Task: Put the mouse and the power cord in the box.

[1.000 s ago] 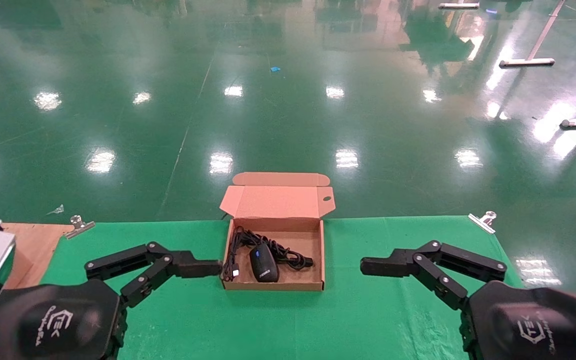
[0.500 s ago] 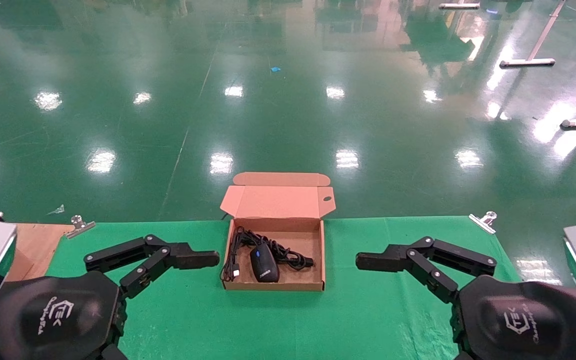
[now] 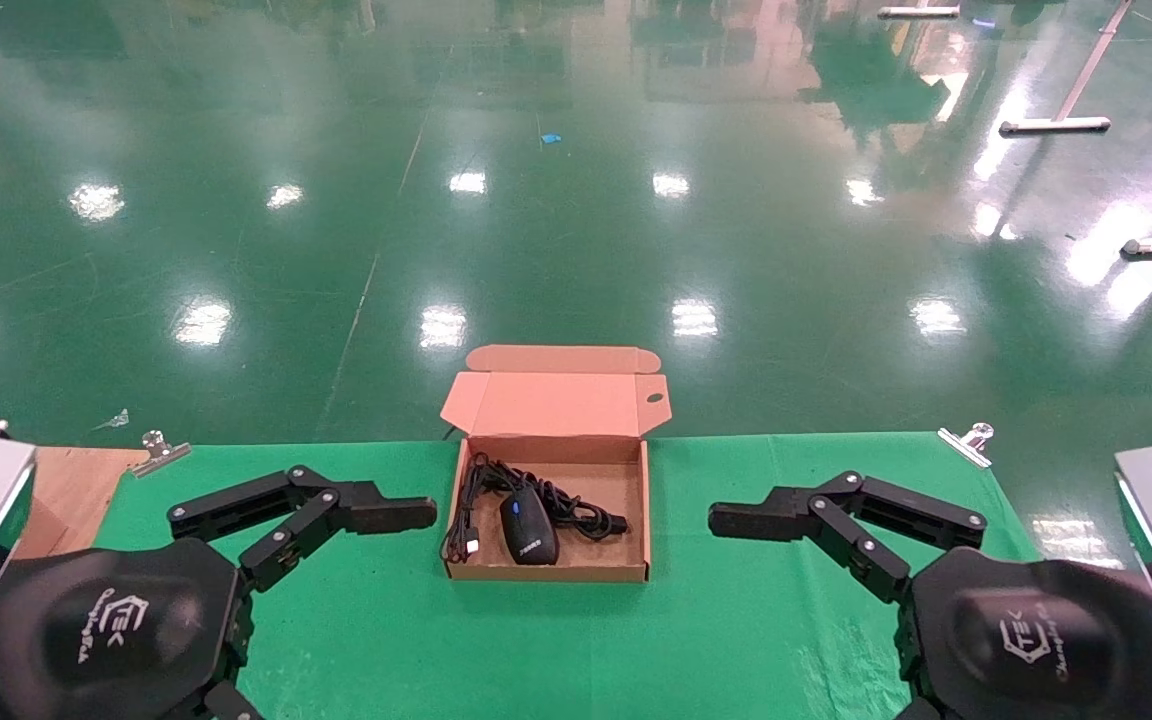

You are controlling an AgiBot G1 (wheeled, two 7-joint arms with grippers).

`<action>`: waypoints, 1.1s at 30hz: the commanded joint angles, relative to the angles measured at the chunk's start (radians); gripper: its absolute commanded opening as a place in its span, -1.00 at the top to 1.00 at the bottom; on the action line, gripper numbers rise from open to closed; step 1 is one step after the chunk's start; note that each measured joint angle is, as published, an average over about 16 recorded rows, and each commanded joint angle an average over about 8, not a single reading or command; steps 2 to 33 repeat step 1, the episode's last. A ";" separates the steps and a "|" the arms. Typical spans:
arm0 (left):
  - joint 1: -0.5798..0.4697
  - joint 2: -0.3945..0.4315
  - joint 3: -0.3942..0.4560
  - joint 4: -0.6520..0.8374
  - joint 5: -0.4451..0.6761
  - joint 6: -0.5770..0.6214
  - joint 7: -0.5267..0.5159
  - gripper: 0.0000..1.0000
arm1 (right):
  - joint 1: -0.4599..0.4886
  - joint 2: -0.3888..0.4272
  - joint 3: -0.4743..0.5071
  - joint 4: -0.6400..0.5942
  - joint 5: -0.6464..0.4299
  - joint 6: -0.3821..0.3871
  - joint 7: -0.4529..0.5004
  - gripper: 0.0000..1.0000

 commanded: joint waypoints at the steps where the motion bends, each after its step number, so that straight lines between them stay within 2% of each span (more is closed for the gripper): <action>1: 0.000 0.000 0.000 0.001 0.000 0.000 0.001 -1.00 | 0.001 -0.001 -0.001 -0.001 -0.001 0.001 0.000 -1.00; 33: 0.000 0.000 0.000 0.001 0.000 0.000 0.001 -1.00 | 0.001 -0.001 -0.001 -0.001 -0.001 0.001 0.000 -1.00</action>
